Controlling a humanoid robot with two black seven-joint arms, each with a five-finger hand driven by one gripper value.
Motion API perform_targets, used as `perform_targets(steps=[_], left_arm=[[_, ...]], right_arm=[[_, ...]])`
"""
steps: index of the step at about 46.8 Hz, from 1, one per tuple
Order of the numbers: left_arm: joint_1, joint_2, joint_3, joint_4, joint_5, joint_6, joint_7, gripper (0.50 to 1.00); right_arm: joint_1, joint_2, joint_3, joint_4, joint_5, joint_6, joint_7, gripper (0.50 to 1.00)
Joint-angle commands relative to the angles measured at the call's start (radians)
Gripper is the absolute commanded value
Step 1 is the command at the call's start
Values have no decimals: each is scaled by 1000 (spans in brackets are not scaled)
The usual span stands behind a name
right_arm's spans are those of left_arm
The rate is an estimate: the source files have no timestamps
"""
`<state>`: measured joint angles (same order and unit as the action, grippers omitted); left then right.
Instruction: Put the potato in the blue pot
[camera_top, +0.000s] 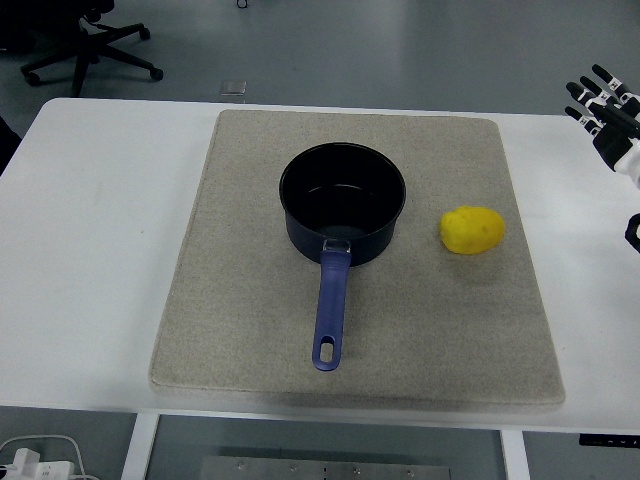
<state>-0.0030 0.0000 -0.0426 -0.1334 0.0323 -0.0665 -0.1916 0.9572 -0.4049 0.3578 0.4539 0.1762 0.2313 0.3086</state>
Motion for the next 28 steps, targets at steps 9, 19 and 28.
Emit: perform_targets(steps=[9,19,28], left_arm=[[0,0,1,0,0,0,1,994],[0,0,1,0,0,-1,1,994],[0,0,1,0,0,0,1,994]], right_arm=[[-3,0,10,0,-20,-16,135,930],[-2,-3,-8,12,-35,-58,149,930],[2,-104,-13,166,-158,-70,145,930]])
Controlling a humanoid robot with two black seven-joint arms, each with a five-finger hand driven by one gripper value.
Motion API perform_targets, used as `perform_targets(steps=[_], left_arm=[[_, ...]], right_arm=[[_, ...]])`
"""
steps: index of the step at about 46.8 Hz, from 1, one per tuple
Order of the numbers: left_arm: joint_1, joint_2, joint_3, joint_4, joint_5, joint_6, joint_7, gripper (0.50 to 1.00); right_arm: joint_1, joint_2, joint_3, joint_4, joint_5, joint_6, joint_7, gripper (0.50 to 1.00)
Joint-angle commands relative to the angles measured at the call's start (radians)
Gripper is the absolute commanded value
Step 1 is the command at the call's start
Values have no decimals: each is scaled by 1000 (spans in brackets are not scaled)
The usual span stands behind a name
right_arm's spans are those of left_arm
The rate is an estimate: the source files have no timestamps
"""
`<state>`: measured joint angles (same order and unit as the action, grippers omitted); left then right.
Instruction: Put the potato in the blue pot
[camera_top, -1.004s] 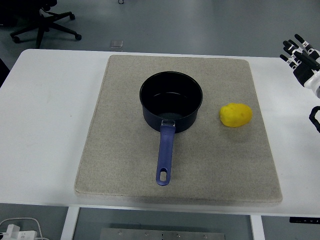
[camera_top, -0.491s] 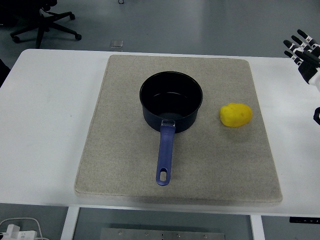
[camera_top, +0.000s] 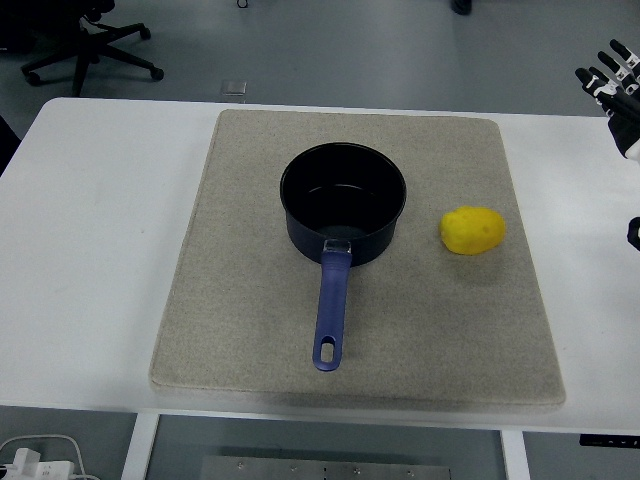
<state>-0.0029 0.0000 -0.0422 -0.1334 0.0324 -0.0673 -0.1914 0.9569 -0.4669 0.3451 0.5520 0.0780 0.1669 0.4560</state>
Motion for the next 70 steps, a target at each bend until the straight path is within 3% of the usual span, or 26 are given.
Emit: perform_targets(steps=[1,7,22,36,42,53,70], left_arm=[[0,0,-1,0,0,0,0,994],[0,0,-1,0,1,0,0,994],[0,0,1,0,0,0,0,994],[0,0,-1,0,0,0,0,994],[0,0,1,0,0,1,0,994],[0,0,1,0,1,1,1,994],[0,0,-1,0,0,0,0,994]], right_arm=[[2,-56,0,92,-78,-12,-7,930],[5,-142,0,226,-187,-67,-10,930],[5,-283,-63,460,-589,-152,0,930],[25,-409,-127,629,-994,-139,-2,930],[56,-412,-199,629,-1083,-139,-2,930],[126,-391,-356,631,-1103,-141,-7,930],[270,-273,-561,628,-1123,-156,-30,930]])
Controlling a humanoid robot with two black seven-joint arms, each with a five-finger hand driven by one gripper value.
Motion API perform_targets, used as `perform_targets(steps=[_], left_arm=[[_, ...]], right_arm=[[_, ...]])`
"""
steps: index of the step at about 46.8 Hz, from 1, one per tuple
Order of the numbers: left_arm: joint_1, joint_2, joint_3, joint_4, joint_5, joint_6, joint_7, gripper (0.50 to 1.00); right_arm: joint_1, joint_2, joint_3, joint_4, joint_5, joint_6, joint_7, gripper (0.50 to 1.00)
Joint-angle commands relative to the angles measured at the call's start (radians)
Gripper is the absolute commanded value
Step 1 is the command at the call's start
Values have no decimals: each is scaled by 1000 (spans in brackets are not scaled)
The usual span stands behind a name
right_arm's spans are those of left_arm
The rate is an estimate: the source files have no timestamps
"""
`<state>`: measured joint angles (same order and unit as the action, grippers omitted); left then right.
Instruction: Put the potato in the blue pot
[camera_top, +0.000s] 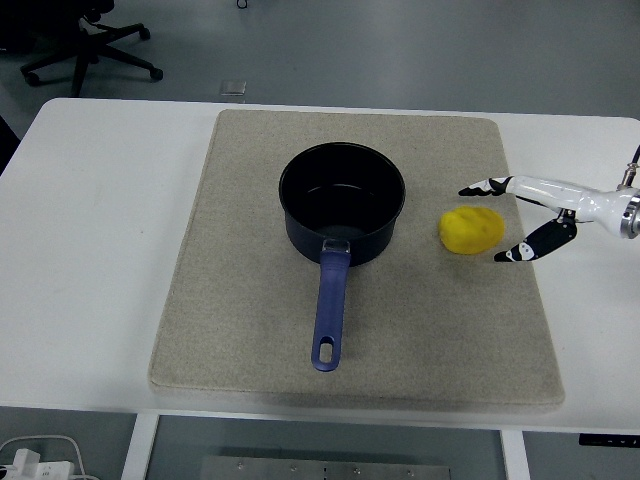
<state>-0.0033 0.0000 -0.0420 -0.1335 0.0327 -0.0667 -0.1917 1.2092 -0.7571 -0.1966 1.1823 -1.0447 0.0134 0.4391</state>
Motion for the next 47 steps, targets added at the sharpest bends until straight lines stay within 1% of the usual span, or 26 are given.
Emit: perform_targets(steps=[1,5,11,15,22,36,41,43,45,47], left_arm=[[0,0,1,0,0,1,0,994],[0,0,1,0,0,-1,1,994],[0,0,1,0,0,1,0,994],[0,0,-1,0,0,1,0,994],[0,0,-1,0,0,1,0,994],[0,0,1,0,0,-1,0,994],[0,0,-1,0,1,-1,0,994],[0,0,1,0,1,-1,0,994],[0,0,-1,0,0,1,0,994],[0,0,1,0,0,1,0,994]], right_arm=[[21,21,-23,-3,0,-3,-19,930],[26,41,-26,-12,0,-3,-39,930],[24,81,-29,-32,-1,-4,-42,930],[21,94,-30,-58,0,-7,-42,930],[23,99,-40,-87,0,-7,-42,930],[13,104,-56,-102,3,-7,-37,926],[12,105,-57,-104,0,-10,-37,911],[12,111,-58,-104,0,-13,-37,897],[12,117,-60,-104,0,-19,-36,868],[12,120,-60,-104,0,-24,-34,850]])
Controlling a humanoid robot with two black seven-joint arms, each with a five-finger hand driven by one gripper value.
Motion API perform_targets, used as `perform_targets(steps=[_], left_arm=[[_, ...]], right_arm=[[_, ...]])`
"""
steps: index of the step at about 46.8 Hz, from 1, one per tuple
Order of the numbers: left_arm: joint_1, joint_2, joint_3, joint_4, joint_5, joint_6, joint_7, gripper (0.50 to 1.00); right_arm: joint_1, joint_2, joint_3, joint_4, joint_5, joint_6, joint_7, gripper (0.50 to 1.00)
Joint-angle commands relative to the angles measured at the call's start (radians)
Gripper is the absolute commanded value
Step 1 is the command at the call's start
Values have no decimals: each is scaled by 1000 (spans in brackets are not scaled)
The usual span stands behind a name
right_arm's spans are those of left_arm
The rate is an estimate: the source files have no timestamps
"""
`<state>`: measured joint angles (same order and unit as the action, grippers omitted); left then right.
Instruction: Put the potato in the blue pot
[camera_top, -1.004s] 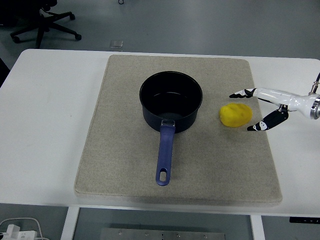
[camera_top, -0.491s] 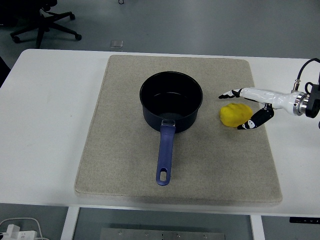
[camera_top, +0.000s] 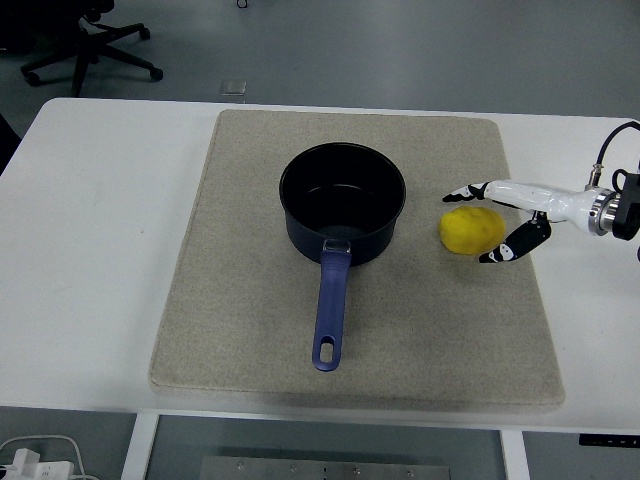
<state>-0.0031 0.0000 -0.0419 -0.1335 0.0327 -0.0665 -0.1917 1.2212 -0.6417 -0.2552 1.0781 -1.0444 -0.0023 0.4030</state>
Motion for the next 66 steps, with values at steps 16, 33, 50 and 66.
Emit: perform_targets(steps=[16,33,50,66], left_arm=[[0,0,1,0,1,-1,0,994],[0,0,-1,0,0,-1,0,994],[0,0,-1,0,0,-1,0,994],[0,0,1,0,0,1,0,994]], right_arm=[[0,40,-16,-44,-2,-13,8,648],[6,37,-26,-49,3,-24,10,500],[11,37,-24,-49,10,-24,10,500],[15,17,-10,-49,15,-16,10,500]])
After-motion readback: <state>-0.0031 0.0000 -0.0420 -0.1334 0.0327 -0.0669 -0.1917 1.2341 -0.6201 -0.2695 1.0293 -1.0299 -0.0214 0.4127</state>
